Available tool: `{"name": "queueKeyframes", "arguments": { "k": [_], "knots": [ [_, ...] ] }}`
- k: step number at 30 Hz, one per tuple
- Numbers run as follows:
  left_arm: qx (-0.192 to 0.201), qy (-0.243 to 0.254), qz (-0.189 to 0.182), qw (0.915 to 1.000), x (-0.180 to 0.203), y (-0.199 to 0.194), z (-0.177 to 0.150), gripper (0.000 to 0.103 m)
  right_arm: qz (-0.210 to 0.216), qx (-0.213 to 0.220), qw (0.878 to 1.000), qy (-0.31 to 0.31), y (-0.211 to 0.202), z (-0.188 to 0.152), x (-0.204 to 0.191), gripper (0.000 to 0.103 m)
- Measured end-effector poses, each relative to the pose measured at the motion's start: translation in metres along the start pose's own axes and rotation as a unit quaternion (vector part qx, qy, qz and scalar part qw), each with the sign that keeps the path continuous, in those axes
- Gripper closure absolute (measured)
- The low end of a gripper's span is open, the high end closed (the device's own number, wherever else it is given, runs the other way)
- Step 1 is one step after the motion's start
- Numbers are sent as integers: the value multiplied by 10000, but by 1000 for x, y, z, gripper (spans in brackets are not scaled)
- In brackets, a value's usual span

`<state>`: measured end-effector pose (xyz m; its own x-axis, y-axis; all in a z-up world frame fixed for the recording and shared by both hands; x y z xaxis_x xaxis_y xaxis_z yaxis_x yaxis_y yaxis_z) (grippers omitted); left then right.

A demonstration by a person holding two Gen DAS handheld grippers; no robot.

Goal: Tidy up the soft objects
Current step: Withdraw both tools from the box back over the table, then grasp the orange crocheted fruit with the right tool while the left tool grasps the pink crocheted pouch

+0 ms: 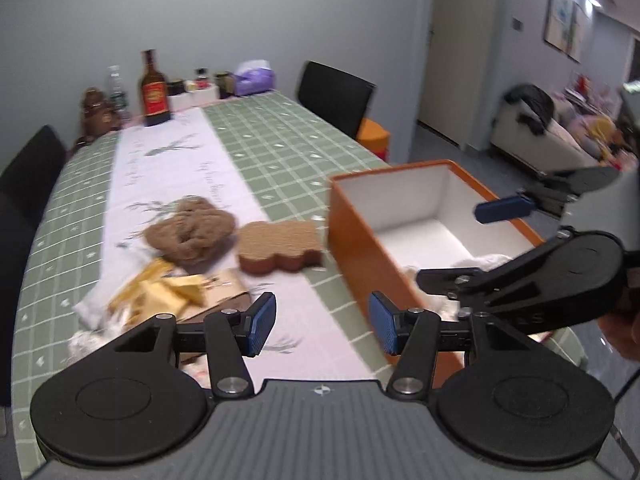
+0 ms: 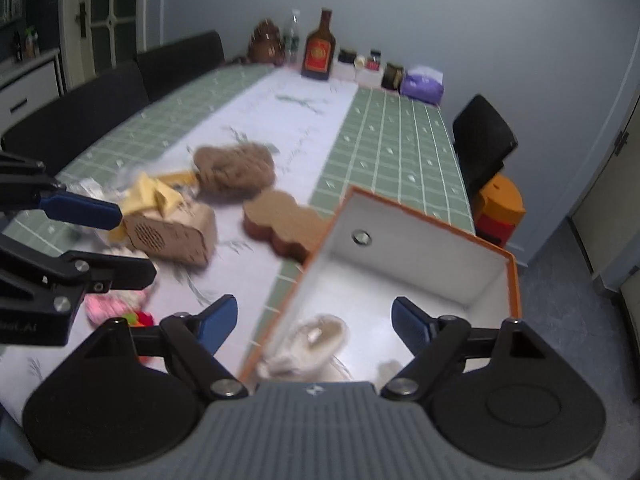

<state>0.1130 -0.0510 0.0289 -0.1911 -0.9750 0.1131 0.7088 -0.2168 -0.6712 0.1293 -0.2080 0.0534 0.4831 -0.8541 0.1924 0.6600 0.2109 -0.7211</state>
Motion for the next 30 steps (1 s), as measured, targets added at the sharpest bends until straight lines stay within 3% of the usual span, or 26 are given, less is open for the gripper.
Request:
{"name": "queueKeyframes", "arguments": {
  "k": [8, 14, 19, 24, 30],
  "knots": [
    [538, -934, 258, 9938, -56, -29, -35, 40, 507, 753, 9950, 405, 4, -7, -63, 20],
    [927, -1512, 576, 9825, -86, -33, -77, 40, 405, 1097, 9921, 454, 22, -29, -112, 20],
    [1025, -1748, 559, 9776, -101, -17, -112, 40, 354, 1071, 9927, 416, 46, -52, -141, 25],
    [673, -1931, 527, 9774, -109, 4, -133, 39, 469, 753, 9950, 448, 72, -66, -149, 35],
    [527, -2704, 401, 9605, -126, 19, -134, 34, 578, 610, 9952, 504, 89, -73, -154, 38]
  ]
}}
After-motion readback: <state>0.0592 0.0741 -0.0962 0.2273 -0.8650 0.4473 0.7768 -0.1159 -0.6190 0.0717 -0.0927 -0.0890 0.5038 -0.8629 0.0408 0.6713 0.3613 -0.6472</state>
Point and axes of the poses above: each gripper's, at about its wrist camera, not at the fingertips, and y roughly the way its jaws point, x to its right, z to its top, the point moved 1 cm from there along y, roughly the way its jaws point, and after that the axes turned 7 degrees about -y, right-handed, at the moved point
